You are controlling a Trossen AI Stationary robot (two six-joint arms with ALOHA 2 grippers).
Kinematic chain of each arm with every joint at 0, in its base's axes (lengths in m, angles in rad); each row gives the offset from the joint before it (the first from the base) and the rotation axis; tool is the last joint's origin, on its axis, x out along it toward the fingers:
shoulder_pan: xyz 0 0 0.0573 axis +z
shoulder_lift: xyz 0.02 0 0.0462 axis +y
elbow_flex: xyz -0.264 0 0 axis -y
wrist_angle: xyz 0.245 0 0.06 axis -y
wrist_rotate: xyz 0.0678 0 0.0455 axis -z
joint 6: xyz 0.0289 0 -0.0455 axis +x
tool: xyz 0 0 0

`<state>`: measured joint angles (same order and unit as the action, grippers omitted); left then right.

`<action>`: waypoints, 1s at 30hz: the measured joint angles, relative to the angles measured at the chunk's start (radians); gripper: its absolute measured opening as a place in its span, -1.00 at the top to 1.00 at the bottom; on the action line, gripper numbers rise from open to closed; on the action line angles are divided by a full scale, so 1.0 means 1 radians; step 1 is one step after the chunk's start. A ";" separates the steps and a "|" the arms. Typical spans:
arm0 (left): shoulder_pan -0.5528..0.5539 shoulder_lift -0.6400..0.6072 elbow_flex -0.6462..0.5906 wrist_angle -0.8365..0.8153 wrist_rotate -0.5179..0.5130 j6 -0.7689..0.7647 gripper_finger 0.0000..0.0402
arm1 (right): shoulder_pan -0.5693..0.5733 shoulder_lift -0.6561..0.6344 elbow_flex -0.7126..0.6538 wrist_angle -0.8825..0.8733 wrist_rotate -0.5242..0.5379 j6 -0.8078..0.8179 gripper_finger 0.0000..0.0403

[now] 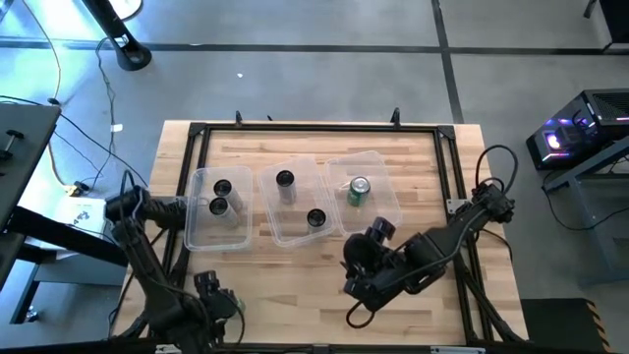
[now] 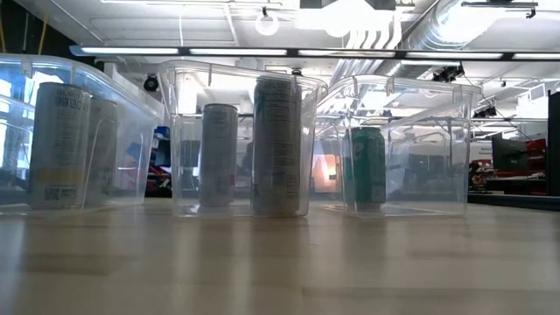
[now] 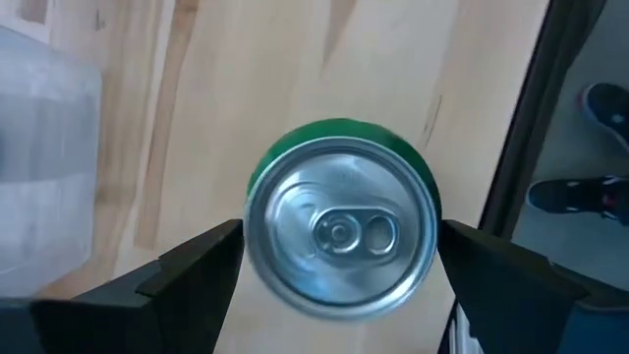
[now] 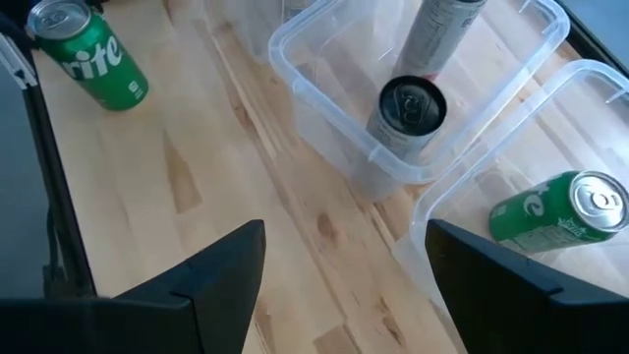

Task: Sort soda cans
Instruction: Put the green soda can into the right transparent container

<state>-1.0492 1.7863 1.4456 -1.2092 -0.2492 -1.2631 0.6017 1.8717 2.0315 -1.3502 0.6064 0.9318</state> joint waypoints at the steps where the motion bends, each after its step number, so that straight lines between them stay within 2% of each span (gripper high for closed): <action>1: 0.000 0.009 0.000 0.003 0.001 0.000 -0.66 | -0.002 0.000 0.000 0.000 0.000 -0.008 -0.36; 16: 0.015 0.048 0.000 -0.003 0.002 -0.148 -0.66 | -0.020 0.000 0.000 -0.008 -0.010 -0.039 -0.36; 24: 0.036 0.049 -0.005 0.006 0.010 -0.091 -0.65 | -0.020 0.000 0.000 -0.010 -0.011 -0.039 -0.36; 26: 0.053 0.048 -0.005 0.008 0.015 -0.066 -0.61 | -0.020 0.000 0.000 -0.013 -0.012 -0.032 -0.36; 30: 0.087 0.036 -0.005 0.029 0.024 -0.034 -0.39 | -0.012 0.000 0.000 -0.038 -0.004 -0.024 -0.36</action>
<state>-0.9622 1.8220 1.4402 -1.1798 -0.2257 -1.2968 0.5900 1.8717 2.0315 -1.3881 0.6022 0.9081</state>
